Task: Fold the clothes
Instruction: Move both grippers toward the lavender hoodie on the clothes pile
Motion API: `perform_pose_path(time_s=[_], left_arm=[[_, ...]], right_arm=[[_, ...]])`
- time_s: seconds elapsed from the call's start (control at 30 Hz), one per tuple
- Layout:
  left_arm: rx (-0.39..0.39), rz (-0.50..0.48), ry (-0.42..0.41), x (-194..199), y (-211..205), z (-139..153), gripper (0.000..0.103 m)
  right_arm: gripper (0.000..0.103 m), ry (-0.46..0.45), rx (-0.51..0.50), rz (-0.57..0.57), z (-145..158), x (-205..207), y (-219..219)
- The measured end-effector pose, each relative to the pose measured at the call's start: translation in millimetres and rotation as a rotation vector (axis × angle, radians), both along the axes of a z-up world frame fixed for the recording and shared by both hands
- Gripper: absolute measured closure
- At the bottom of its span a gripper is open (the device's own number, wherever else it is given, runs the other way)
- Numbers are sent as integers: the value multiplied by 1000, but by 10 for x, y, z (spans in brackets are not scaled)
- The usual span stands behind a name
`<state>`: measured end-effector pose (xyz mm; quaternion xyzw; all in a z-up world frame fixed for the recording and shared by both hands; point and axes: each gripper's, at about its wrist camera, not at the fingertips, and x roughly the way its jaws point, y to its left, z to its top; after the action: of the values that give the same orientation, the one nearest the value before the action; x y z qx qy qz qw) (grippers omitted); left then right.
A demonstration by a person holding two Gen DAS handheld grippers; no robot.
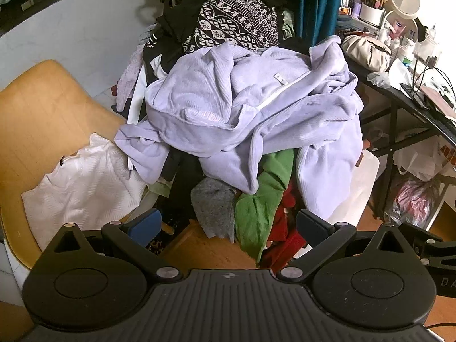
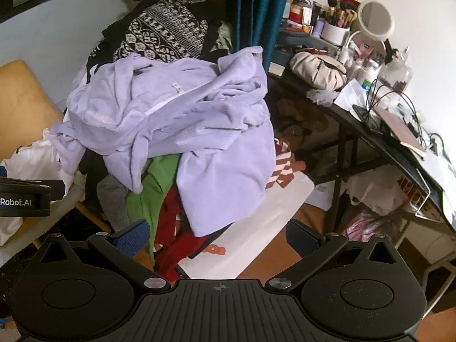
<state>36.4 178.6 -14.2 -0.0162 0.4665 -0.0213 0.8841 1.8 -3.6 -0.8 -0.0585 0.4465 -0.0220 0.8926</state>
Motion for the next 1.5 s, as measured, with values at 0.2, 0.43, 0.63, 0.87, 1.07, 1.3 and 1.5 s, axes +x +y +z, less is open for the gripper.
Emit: perform_pose_path(time_s=[0.2, 0.43, 0.63, 0.87, 1.07, 1.3, 1.5], left_arm=[[1, 31, 29, 75, -83, 21, 1], [-24, 99, 36, 87, -147, -21, 1], [-13, 122, 34, 147, -279, -22, 1], [-1, 132, 43, 220, -462, -21, 1], [13, 131, 48, 280, -618, -27, 1], [19, 158, 47, 324, -704, -50, 1], [11, 176, 49, 367, -744, -80, 1]], right_arm=[[1, 3, 31, 19, -38, 90, -173], [1, 10, 68, 42, -88, 199, -370], [1, 15, 101, 52, -141, 299, -539], [1, 4, 129, 59, -181, 358, -754], [1, 9, 155, 49, -230, 435, -920], [1, 15, 157, 37, -283, 474, -1073], [1, 28, 165, 19, -329, 528, -1172]])
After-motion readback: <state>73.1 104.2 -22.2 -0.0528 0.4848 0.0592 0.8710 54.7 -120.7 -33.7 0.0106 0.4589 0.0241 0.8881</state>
